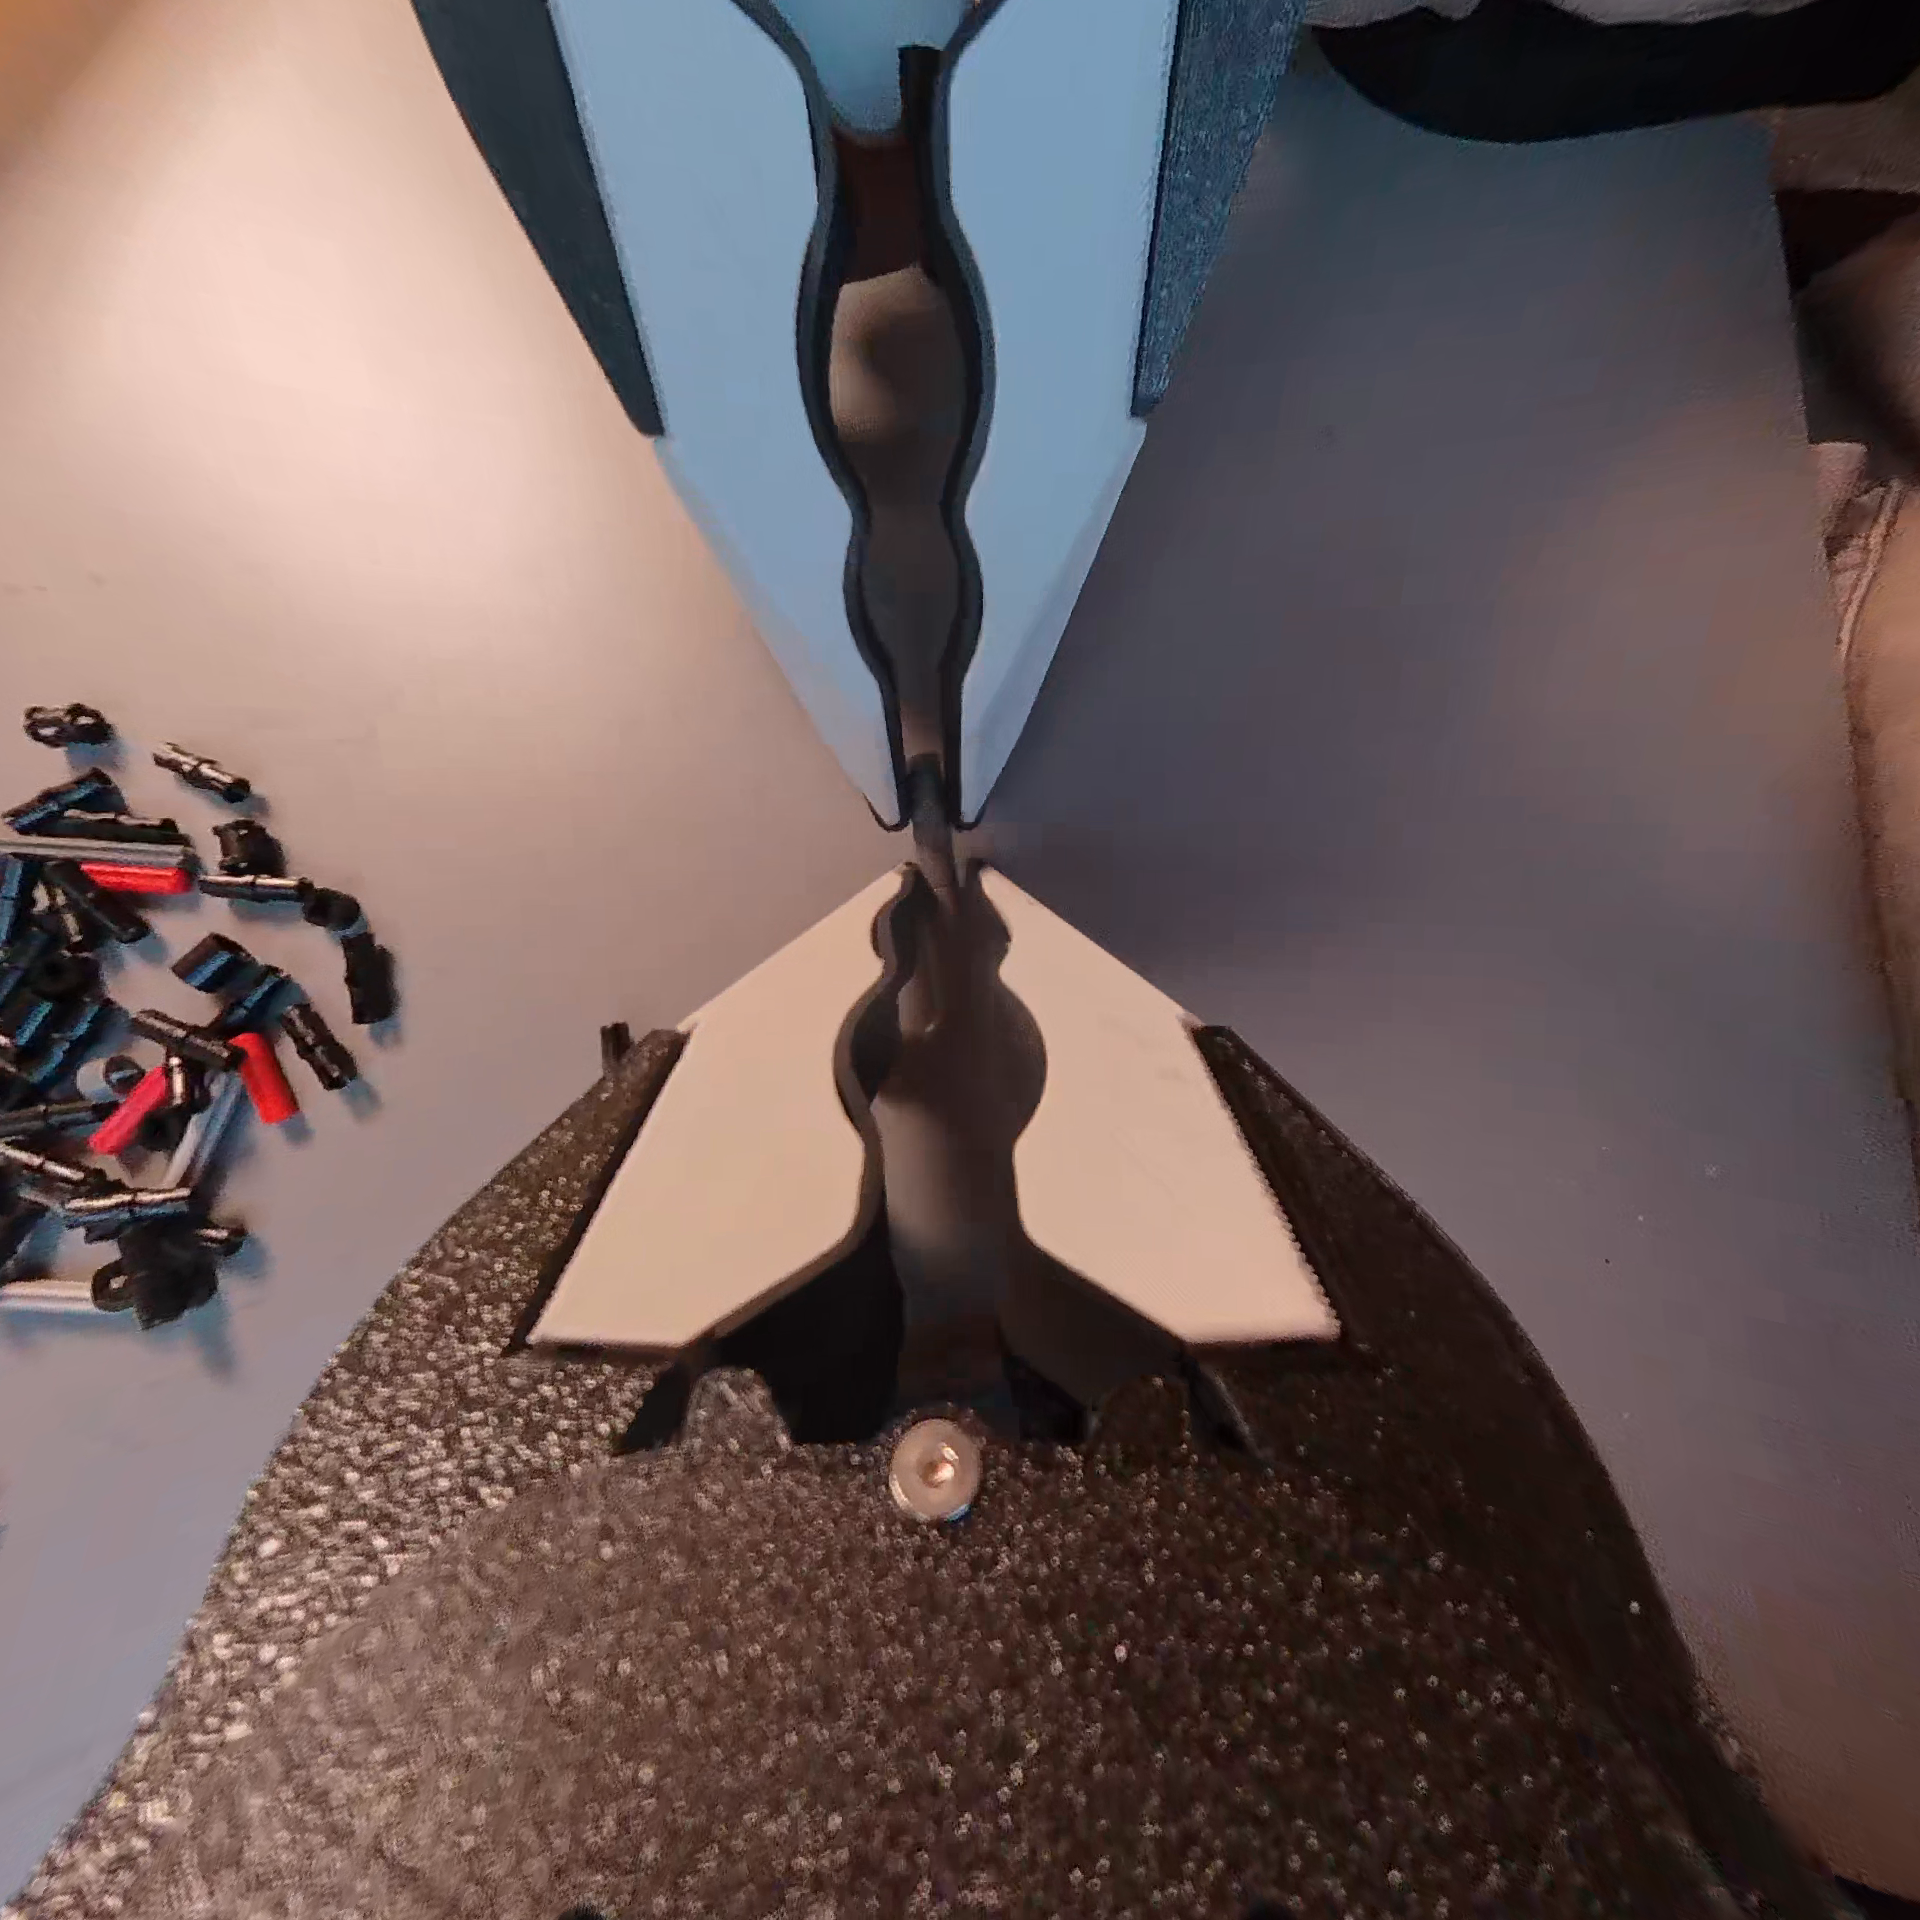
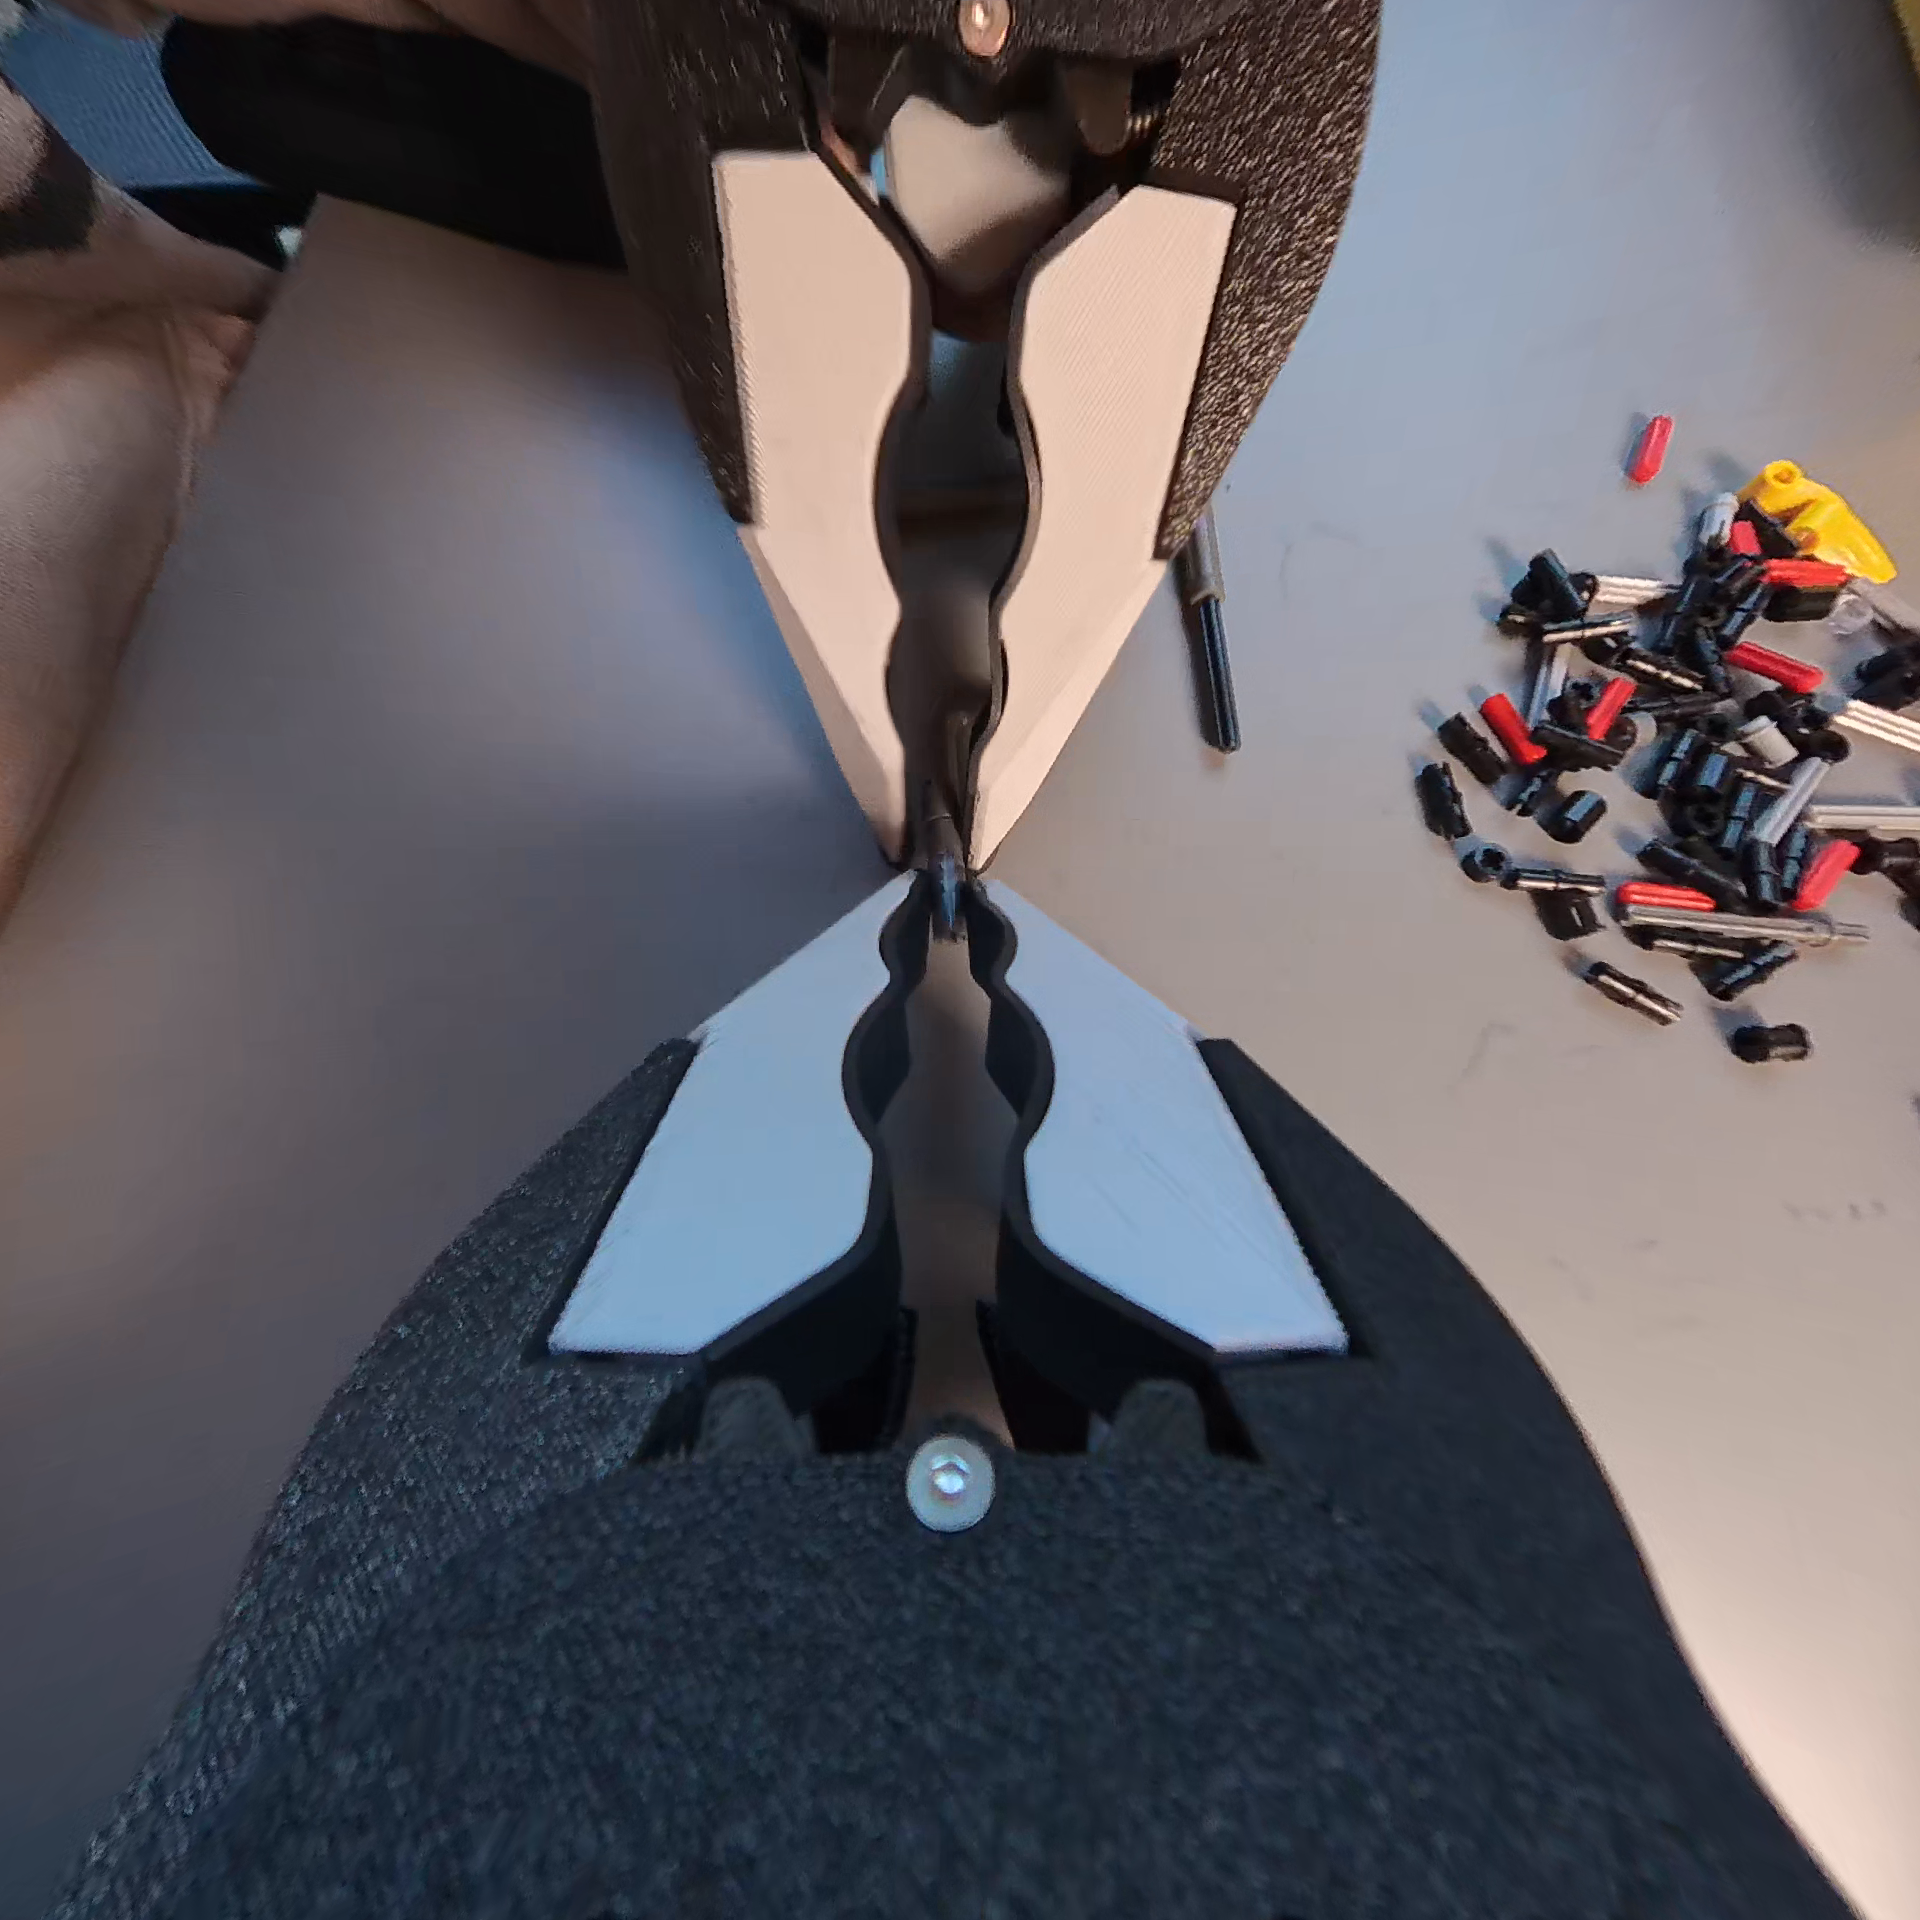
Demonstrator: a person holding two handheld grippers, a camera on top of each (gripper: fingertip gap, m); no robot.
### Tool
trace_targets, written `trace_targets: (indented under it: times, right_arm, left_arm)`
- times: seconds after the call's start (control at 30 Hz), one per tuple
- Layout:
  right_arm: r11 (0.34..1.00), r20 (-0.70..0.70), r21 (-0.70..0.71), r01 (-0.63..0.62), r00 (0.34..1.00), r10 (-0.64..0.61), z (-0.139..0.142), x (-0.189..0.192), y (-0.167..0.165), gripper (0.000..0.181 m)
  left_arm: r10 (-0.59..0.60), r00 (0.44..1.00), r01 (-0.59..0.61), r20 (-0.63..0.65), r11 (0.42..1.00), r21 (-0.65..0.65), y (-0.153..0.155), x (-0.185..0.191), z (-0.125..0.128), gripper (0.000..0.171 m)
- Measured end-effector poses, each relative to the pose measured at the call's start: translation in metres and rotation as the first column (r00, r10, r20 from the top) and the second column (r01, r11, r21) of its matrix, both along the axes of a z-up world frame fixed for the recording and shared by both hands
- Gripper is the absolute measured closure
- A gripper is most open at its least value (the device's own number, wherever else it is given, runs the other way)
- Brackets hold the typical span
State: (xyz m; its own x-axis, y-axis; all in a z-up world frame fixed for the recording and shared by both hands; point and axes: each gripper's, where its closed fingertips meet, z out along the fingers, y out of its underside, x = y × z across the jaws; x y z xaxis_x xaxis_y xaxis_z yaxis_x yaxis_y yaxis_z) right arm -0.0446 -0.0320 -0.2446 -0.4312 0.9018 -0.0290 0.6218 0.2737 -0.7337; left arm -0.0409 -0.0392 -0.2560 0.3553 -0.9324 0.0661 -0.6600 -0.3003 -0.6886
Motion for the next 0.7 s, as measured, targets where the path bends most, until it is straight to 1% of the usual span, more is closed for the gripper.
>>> trace_targets:
  times: [0.1,0.2,0.27,0.3,0.33,0.37,0.53,0.6,0.67,0.7]
  right_arm:
    - [0.999,-0.057,-0.045,-0.006,0.998,0.003,0.012,-0.004,-0.003,0.177]
    - [0.997,-0.107,-0.075,0.003,0.994,-0.011,0.022,-0.007,-0.002,0.177]
    - [0.995,-0.14,-0.104,-0.003,0.99,-0.012,0.028,-0.009,-0.004,0.177]
    - [0.992,-0.154,-0.122,-0.009,0.988,-0.01,0.031,-0.009,-0.005,0.177]
    - [0.992,-0.161,-0.125,-0.006,0.987,-0.014,0.032,-0.01,-0.005,0.177]
    - [0.993,-0.16,-0.118,-0.004,0.987,-0.015,0.032,-0.01,-0.004,0.177]
    - [0.991,-0.163,-0.137,0.001,0.986,-0.023,0.031,-0.009,-0.002,0.177]
    - [0.992,-0.164,-0.128,0.0,0.986,-0.021,0.03,-0.009,-0.002,0.175]
    - [0.994,-0.151,-0.109,0.004,0.988,-0.021,0.026,-0.009,-0.001,0.17]
    - [0.994,-0.147,-0.109,-0.001,0.989,-0.015,0.025,-0.009,-0.003,0.172]
  left_arm:
    - [0.01,0.998,-0.011,0.059,1.0,0.016,-0.001,-0.001,0.007,0.165]
    - [0.032,0.992,-0.031,0.119,0.999,-0.009,0.001,-0.004,0.012,0.164]
    - [0.041,0.992,-0.039,0.12,0.999,-0.016,0.001,-0.006,0.01,0.151]
    - [0.032,0.991,-0.03,0.127,0.999,-0.021,-0.001,-0.005,0.01,0.152]
    - [0.024,0.991,-0.022,0.135,1.0,-0.017,-0.002,-0.003,0.011,0.161]
    - [0.02,0.991,-0.02,0.13,1.0,-0.003,-0.002,-0.003,0.011,0.165]
    - [0.021,0.993,-0.023,0.119,1.0,0.016,0.0,-0.004,0.011,0.166]
    - [0.021,0.992,-0.024,0.123,0.999,0.023,0.0,-0.004,0.013,0.166]
    - [0.02,0.992,-0.023,0.125,0.999,0.022,-0.001,-0.005,0.013,0.166]
    - [0.02,0.992,-0.022,0.124,1.0,0.018,-0.001,-0.005,0.013,0.166]
